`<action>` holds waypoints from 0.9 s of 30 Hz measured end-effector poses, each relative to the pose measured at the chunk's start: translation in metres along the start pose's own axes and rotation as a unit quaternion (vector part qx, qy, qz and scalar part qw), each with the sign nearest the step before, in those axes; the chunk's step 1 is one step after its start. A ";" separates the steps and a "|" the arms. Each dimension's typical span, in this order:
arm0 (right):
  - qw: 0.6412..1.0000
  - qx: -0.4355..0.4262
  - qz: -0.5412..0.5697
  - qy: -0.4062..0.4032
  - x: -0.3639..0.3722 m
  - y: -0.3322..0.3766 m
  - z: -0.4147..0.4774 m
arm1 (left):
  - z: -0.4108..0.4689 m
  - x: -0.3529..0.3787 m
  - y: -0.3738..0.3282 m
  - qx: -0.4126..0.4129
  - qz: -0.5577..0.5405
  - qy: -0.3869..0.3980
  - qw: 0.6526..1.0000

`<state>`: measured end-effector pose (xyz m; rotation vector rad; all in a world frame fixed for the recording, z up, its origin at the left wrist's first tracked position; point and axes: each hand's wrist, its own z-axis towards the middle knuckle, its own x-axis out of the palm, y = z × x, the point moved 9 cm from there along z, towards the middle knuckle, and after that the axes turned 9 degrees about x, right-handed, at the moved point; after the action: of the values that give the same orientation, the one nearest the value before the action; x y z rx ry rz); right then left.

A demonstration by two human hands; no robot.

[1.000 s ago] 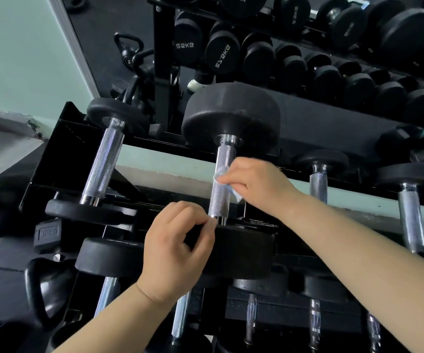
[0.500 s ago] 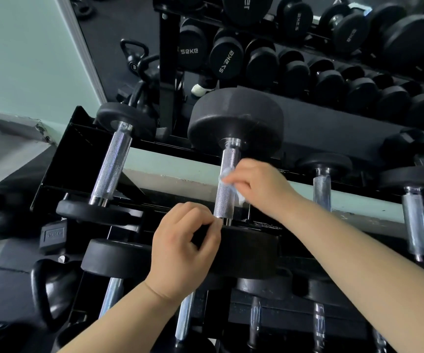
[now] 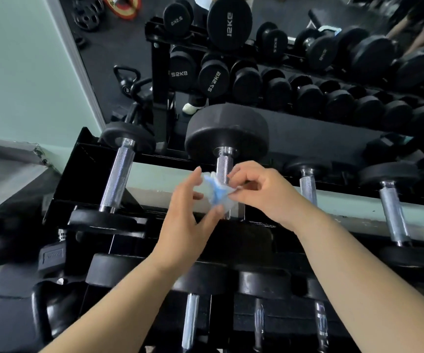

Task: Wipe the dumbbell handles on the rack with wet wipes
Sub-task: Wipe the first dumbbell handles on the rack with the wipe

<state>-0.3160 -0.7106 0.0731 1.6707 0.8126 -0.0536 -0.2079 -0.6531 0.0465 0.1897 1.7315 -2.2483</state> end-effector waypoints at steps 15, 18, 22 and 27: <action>0.951 0.160 0.111 -0.241 -0.001 -0.070 -0.031 | 0.057 -0.028 0.059 -0.105 0.135 0.016 0.985; 0.943 0.160 0.111 -0.270 -0.004 -0.071 -0.033 | 0.077 -0.002 0.055 -0.063 0.145 0.054 0.986; 0.935 0.160 0.123 -0.292 -0.007 -0.074 -0.037 | 0.091 0.026 0.055 -0.058 0.050 0.104 0.992; 0.934 0.166 0.130 -0.288 -0.007 -0.076 -0.035 | 0.079 0.034 0.072 -0.117 -0.055 0.166 0.978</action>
<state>-0.3753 -0.6803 0.0214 1.9240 0.1359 -0.4978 -0.2122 -0.7504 -0.0082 0.4499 2.2101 -2.1580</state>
